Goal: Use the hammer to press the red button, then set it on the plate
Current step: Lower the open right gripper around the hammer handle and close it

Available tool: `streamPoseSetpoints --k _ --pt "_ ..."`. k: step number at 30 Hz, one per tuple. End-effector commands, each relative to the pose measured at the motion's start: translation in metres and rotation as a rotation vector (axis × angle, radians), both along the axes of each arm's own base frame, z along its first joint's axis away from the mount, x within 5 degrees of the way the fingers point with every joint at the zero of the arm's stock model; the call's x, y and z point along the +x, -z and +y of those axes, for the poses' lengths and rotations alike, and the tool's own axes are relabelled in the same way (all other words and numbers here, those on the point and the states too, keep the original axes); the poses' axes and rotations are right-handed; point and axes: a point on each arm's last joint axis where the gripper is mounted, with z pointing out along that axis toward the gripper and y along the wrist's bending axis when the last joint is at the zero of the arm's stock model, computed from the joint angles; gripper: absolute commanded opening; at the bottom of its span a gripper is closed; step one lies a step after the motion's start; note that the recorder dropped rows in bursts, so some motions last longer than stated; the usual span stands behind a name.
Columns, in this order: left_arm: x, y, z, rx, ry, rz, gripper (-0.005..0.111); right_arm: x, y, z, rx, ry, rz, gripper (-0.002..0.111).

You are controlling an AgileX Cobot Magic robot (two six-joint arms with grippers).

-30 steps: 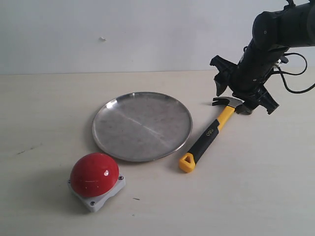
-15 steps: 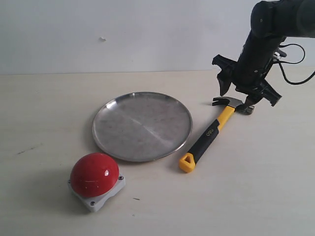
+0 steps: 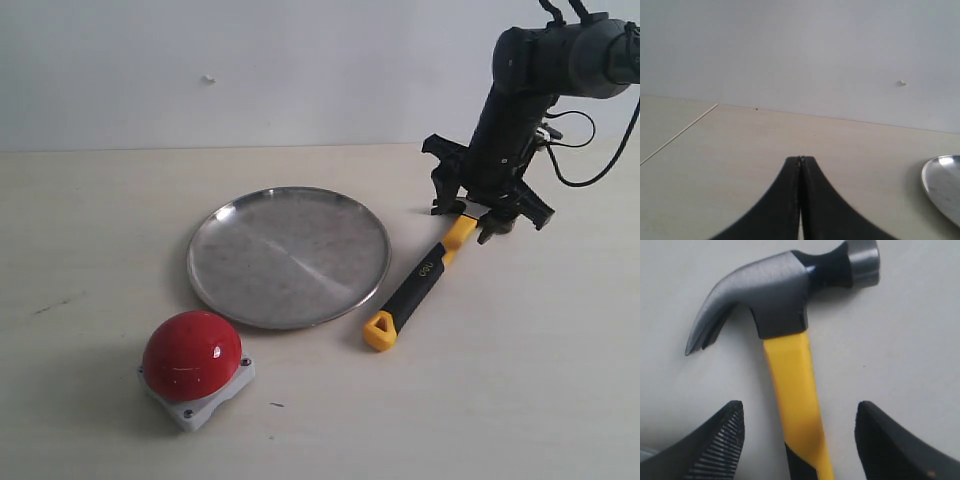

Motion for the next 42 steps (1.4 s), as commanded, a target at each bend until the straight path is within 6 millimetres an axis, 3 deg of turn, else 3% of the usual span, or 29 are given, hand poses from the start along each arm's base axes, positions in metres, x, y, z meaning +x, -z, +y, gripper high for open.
streamPoseSetpoints --k 1,12,21,30,42 --pt "0.0 0.001 0.0 -0.009 -0.001 -0.004 0.0 0.009 -0.005 -0.007 -0.008 -0.018 -0.032 0.062" --pt "0.0 0.001 0.0 -0.009 -0.001 -0.004 0.0 0.015 0.015 -0.013 0.004 -0.063 0.015 0.062" --pt "0.0 0.001 0.0 -0.009 -0.001 -0.004 0.0 0.018 0.019 -0.013 0.005 -0.066 -0.013 0.062" --pt "0.0 0.001 0.0 -0.009 -0.001 -0.004 0.0 0.019 0.045 -0.008 0.053 -0.089 0.022 0.062" --pt "0.0 0.001 0.0 -0.009 -0.001 -0.004 0.0 0.017 0.045 -0.01 0.029 -0.112 0.045 0.062"
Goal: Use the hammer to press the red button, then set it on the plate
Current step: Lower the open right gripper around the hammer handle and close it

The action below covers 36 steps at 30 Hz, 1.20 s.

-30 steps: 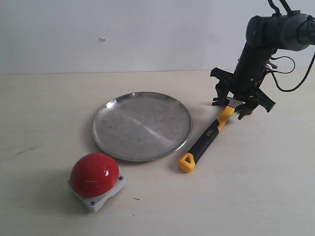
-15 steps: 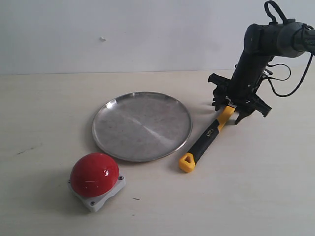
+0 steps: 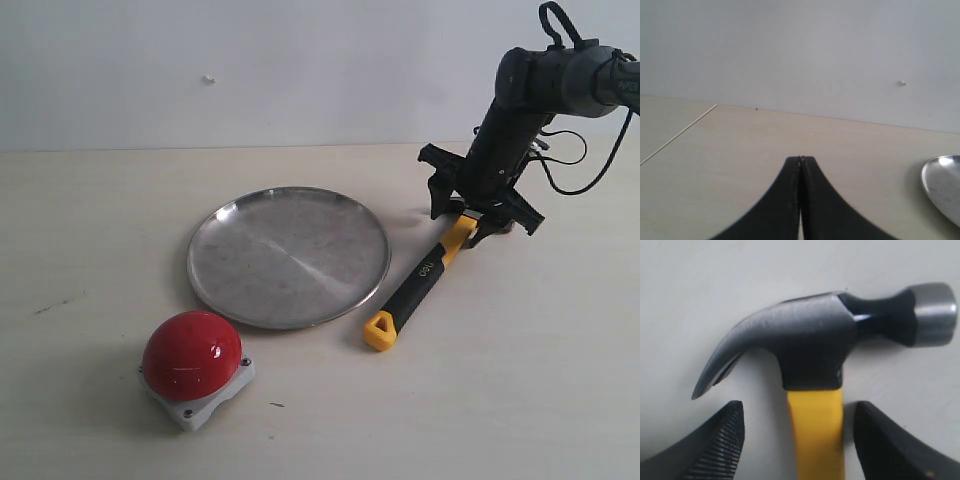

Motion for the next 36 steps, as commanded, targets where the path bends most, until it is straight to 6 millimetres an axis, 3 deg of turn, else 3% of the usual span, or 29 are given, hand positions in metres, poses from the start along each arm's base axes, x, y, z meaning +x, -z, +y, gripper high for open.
streamPoseSetpoints --k 1,13,36 --pt "0.0 0.001 0.0 -0.009 -0.001 -0.004 0.0 -0.005 0.015 -0.002 -0.026 -0.027 0.067 0.062" --pt "0.0 0.001 0.0 -0.009 -0.001 -0.004 0.0 -0.006 0.015 -0.016 -0.032 -0.017 0.105 0.062" --pt "0.0 0.001 0.0 -0.009 -0.001 -0.004 0.0 -0.009 0.016 -0.017 -0.042 -0.044 0.134 0.059"
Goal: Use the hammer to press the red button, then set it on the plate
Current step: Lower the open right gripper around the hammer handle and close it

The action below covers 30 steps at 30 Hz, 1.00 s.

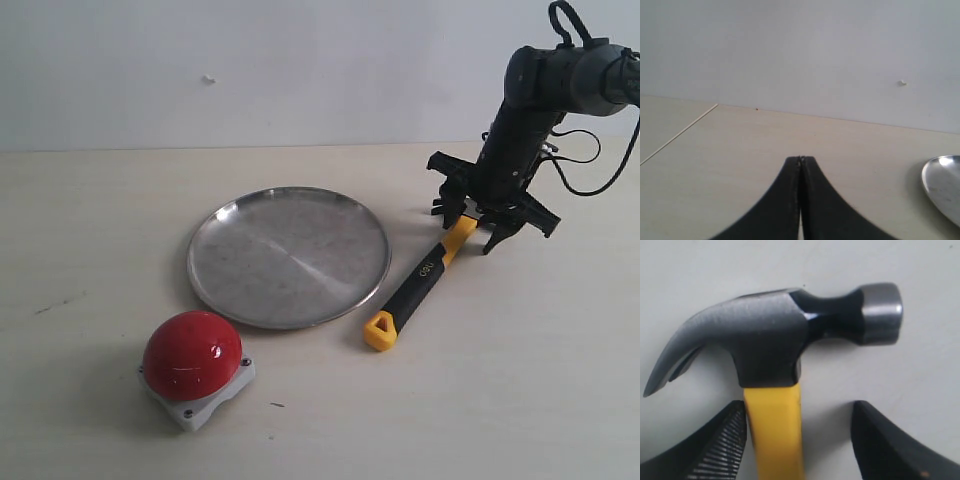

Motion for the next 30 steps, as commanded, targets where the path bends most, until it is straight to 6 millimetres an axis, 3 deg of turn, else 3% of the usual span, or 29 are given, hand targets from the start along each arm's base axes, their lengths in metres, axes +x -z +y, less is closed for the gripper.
streamPoseSetpoints --k 1,19,24,30 --pt "-0.0003 0.0005 0.0 -0.009 -0.001 -0.004 0.0 -0.0039 0.0154 -0.0048 -0.02 -0.008 0.058 0.059" --pt "-0.0003 0.0005 0.0 -0.009 -0.001 -0.004 0.0 0.0023 0.0158 -0.0012 0.017 -0.04 -0.013 0.052" --pt "-0.0003 0.0005 0.0 -0.009 -0.001 -0.004 0.0 0.0021 0.0158 -0.0012 0.011 -0.121 -0.021 0.024" --pt "-0.0003 0.0005 0.0 -0.009 -0.001 -0.004 0.0 0.0017 0.0158 -0.0013 0.011 -0.126 -0.018 0.001"
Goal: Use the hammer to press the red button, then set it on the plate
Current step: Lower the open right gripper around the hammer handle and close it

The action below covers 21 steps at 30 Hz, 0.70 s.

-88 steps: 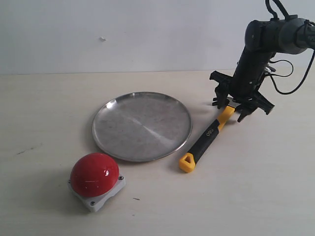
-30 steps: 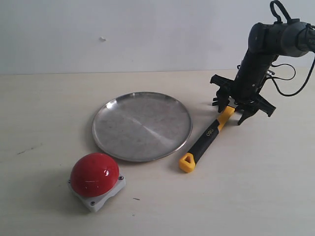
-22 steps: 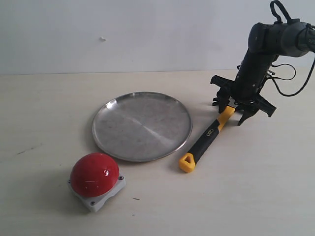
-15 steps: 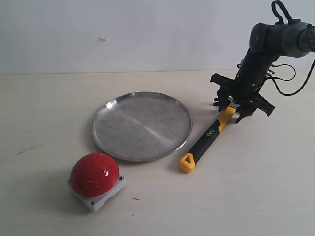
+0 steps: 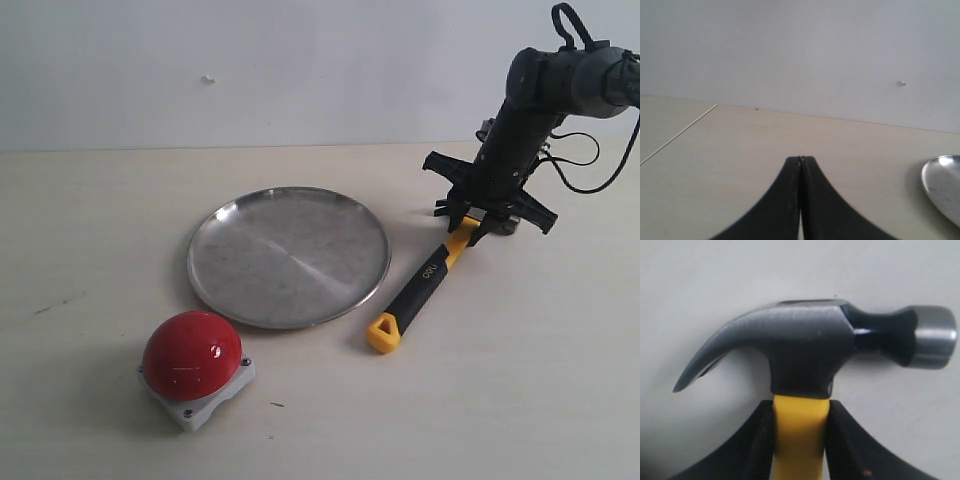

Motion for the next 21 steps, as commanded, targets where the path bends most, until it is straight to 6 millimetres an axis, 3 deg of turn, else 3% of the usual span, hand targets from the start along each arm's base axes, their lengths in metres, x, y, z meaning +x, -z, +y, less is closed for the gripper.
streamPoseSetpoints --k 1,21 --pt "-0.0003 0.0005 0.0 -0.009 -0.001 -0.004 0.0 -0.0016 0.014 -0.0029 -0.013 -0.024 0.026 0.0" --pt "-0.0003 0.0005 0.0 -0.009 -0.001 -0.004 0.0 0.0076 0.0128 -0.0025 -0.008 -0.015 -0.075 0.0"
